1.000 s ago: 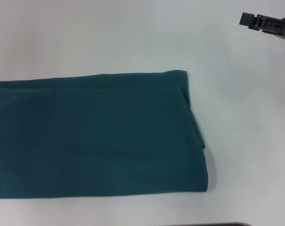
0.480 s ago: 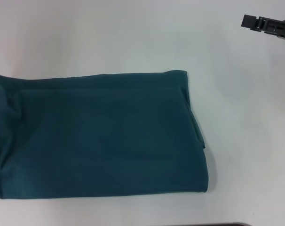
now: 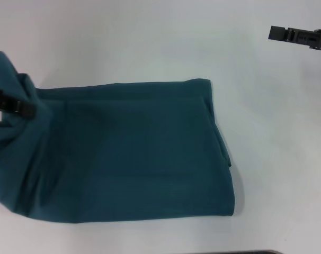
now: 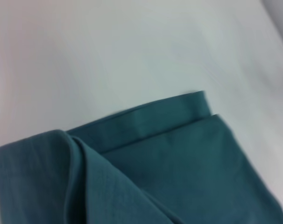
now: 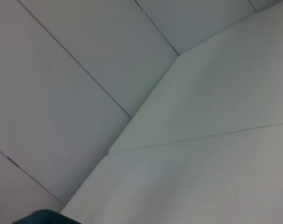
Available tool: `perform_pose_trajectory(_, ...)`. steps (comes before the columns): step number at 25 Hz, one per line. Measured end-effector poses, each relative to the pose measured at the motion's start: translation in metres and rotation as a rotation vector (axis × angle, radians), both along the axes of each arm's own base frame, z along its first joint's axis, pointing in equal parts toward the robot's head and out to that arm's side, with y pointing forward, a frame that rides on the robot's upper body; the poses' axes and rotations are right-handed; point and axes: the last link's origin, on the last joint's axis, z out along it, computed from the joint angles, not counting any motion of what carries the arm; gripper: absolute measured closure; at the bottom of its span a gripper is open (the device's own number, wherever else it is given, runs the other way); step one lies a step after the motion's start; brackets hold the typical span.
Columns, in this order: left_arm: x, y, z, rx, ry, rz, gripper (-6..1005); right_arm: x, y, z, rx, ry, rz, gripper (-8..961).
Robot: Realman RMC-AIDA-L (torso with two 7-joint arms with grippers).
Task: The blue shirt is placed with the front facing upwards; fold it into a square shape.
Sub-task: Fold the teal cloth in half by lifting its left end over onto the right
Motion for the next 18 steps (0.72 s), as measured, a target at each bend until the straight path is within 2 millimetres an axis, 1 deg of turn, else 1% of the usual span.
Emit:
perform_pose_trajectory(6,0.020,0.002,-0.015,-0.025,-0.069,-0.047,949,0.000,-0.001,0.003,-0.013,-0.004,0.005,73)
perform_pose_trajectory(11,0.040,0.005,-0.028,-0.039,-0.119,-0.096,950,-0.003,-0.001,0.004,-0.033,0.002,0.014,73)
perform_pose_trajectory(18,0.058,0.003,-0.033,-0.041,-0.146,-0.128,957,-0.003,-0.002,0.007,-0.037,0.000,0.019,73)
